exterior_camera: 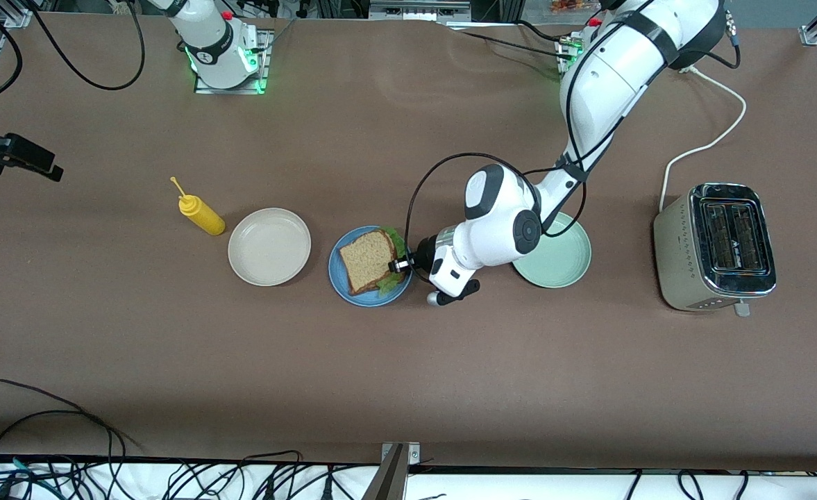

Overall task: Make sandwich in blue plate with both arms
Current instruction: 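Lower the bread onto the lettuce and open the left gripper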

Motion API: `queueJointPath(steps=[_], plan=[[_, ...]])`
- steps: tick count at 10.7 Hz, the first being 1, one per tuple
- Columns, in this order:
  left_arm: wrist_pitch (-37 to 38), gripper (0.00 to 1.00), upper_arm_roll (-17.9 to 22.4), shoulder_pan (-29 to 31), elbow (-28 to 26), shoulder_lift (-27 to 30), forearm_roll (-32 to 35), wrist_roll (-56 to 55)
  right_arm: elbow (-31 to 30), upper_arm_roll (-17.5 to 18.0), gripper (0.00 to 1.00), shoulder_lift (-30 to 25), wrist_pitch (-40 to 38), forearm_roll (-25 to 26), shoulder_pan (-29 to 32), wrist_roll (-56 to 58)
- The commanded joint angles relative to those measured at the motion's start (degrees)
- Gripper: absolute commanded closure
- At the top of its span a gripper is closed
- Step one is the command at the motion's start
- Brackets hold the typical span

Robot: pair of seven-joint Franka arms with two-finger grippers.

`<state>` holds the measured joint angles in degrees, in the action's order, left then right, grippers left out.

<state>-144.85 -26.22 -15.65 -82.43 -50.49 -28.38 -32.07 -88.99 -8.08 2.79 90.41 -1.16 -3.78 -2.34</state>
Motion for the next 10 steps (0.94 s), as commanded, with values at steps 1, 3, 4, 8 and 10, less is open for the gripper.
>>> queueJointPath(steps=[1,3,4,8,10], plan=[[-1.0,0.90,-0.5,0.0,-0.7,-0.8,2.5,0.6,1.3,0.1,0.00,2.4,2.5,0.0,0.3,-0.5],[-0.9,0.43,-0.3,-0.3,-0.5,-0.9,3.1,0.6,1.3,0.2,0.00,2.2,1.8,-0.1,0.1,-0.5],[-0.9,0.00,-0.2,-0.3,-0.3,-0.8,4.9,0.7,1.3,0.2,0.00,2.2,1.8,-0.1,0.1,-0.5],[-0.2,0.00,-0.1,-0.3,0.2,0.8,8.4,-2.4,1.3,0.2,0.00,2.2,2.0,-0.1,0.1,-0.5],[2.8,0.00,0.6,-0.1,0.2,3.7,10.2,-2.8,1.3,0.2,0.00,2.2,2.1,-0.1,0.1,-0.5]])
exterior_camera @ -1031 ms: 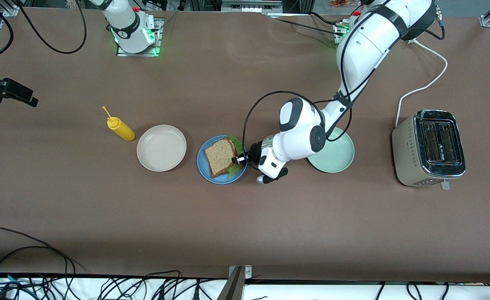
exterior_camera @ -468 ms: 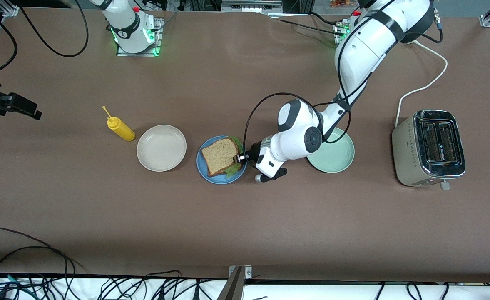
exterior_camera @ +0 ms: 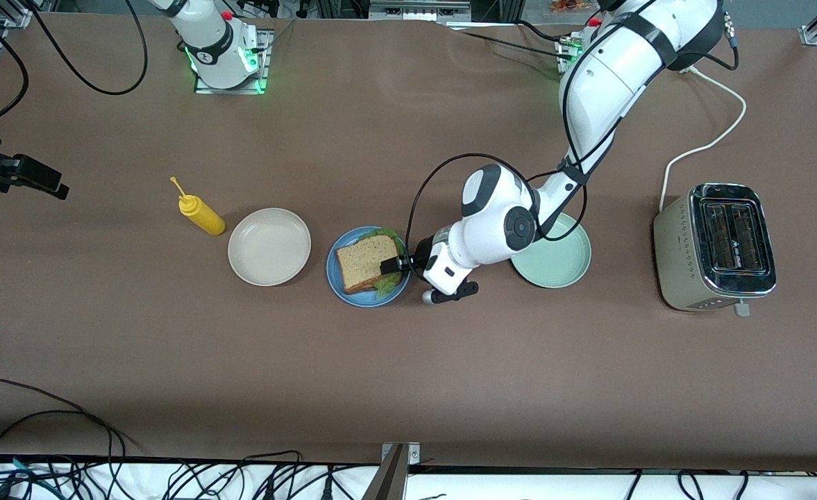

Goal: Make sandwich in blue plate with both arms

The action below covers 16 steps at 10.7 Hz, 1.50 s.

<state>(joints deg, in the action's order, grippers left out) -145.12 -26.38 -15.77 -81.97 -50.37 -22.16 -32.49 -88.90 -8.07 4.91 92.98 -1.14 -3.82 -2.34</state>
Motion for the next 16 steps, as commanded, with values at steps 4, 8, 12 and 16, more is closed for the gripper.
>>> queueJointPath(steps=[4,8,12,16], plan=[[16.6,0.00,4.5,0.7,-0.7,14.7,12.6,-6.3,1.0,0.1,0.00,0.4,-0.7,0.0,0.3,0.3],[36.7,0.00,8.8,1.7,-0.6,27.4,23.3,-5.2,0.9,0.0,0.00,0.7,-0.3,0.0,0.4,0.3],[49.2,0.00,17.7,2.1,-0.5,37.4,22.3,8.2,1.0,0.0,0.00,1.1,2.4,0.0,0.4,0.1],[58.2,0.00,24.3,5.6,-1.4,44.0,19.6,22.9,1.0,0.0,0.00,1.5,3.2,0.1,0.4,0.1]])
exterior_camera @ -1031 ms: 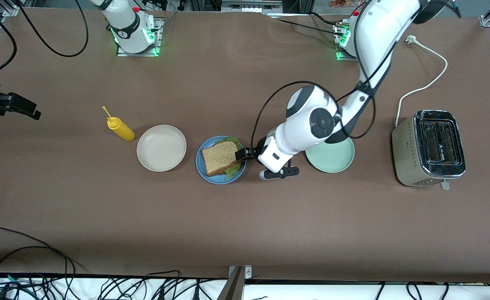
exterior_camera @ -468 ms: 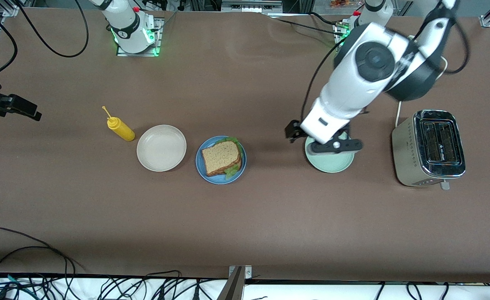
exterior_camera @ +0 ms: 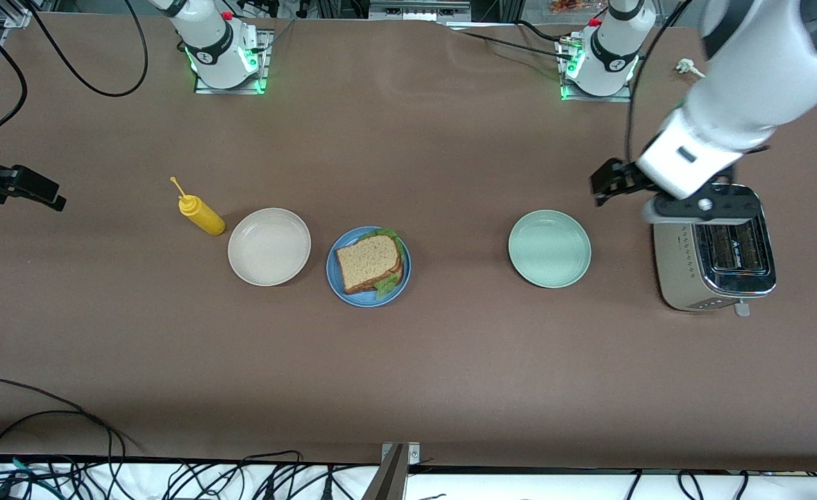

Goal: Make sandwich in blue plate with both arms

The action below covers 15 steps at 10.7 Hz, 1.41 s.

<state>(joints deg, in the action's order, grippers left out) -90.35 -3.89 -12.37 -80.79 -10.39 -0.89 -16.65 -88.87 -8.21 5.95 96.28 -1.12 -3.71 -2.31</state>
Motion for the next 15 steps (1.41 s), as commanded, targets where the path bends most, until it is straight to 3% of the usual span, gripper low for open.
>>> queueJointPath(steps=[1,5,11,15], plan=[[4.2,0.00,1.9,4.1,-2.7,4.5,-1.7,9.8,1.0,0.1,0.00,0.5,-0.1,0.1,0.3,0.0],[4.2,0.00,2.0,7.3,-10.3,9.8,-1.6,14.5,1.0,0.1,0.00,0.5,-0.2,0.1,0.3,0.0],[2.7,0.00,1.9,9.3,-16.6,14.2,0.5,20.8,1.0,0.1,0.00,0.5,-0.4,0.1,0.3,-0.1],[1.9,0.00,1.8,9.3,-16.3,13.9,0.5,21.0,1.0,0.1,0.00,0.5,-0.4,0.1,0.3,-0.1]])
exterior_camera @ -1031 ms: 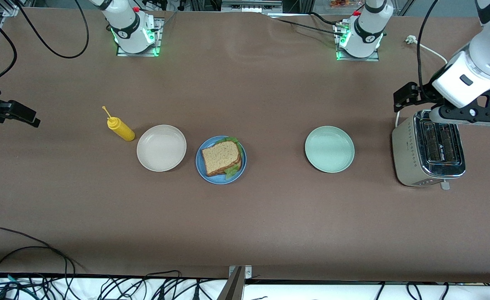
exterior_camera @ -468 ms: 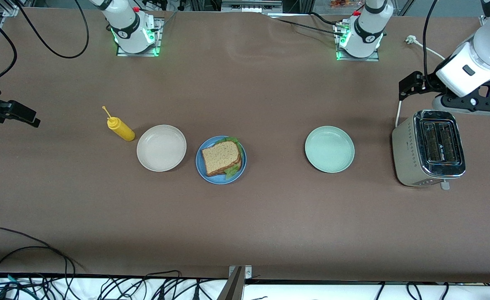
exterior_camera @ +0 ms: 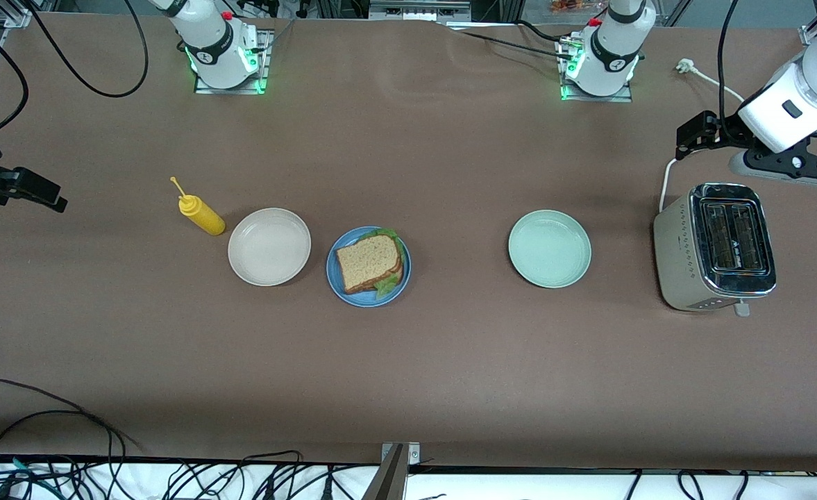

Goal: Make sandwich in blue plate with both arms

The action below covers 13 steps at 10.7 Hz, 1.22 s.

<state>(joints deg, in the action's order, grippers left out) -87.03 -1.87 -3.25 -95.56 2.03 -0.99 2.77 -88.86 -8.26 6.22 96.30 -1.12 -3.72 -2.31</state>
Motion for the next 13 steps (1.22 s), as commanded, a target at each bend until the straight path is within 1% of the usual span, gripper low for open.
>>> queueJointPath(steps=[1,13], plan=[[-1.4,0.00,-0.2,0.2,-1.6,1.5,0.6,1.6,1.0,0.2,0.00,0.2,-0.4,0.0,0.3,-0.2],[-2.3,0.00,-0.6,0.0,-1.2,1.3,0.7,1.6,1.3,0.2,0.00,-0.3,-0.1,-0.2,0.2,-0.2]])
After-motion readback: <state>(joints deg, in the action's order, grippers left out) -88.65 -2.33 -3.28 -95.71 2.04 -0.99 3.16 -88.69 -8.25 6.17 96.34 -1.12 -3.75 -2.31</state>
